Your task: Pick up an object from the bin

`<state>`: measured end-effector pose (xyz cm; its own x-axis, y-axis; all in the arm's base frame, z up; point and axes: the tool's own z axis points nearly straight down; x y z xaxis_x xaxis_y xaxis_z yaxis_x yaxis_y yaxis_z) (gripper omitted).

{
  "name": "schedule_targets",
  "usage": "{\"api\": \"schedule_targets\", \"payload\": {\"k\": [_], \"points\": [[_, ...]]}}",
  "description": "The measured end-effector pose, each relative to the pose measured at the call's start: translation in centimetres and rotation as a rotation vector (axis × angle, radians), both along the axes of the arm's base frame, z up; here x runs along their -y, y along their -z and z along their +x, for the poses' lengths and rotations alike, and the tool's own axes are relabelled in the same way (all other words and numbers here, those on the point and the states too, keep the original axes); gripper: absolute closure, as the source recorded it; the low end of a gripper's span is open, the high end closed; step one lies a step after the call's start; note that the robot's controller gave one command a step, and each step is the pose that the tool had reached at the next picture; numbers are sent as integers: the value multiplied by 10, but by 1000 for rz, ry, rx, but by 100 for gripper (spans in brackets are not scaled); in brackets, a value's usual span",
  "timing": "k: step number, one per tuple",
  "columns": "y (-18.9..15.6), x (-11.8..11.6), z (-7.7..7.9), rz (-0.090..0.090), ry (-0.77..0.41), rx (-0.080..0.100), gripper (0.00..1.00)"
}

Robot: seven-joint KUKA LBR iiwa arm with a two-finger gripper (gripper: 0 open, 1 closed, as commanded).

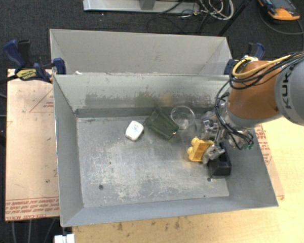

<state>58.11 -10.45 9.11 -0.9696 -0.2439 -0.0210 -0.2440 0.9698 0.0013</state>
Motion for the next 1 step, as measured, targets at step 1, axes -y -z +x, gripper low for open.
{"api": "schedule_targets", "payload": {"k": [1], "points": [[-129,15,32,-5,40,-14,100]]}}
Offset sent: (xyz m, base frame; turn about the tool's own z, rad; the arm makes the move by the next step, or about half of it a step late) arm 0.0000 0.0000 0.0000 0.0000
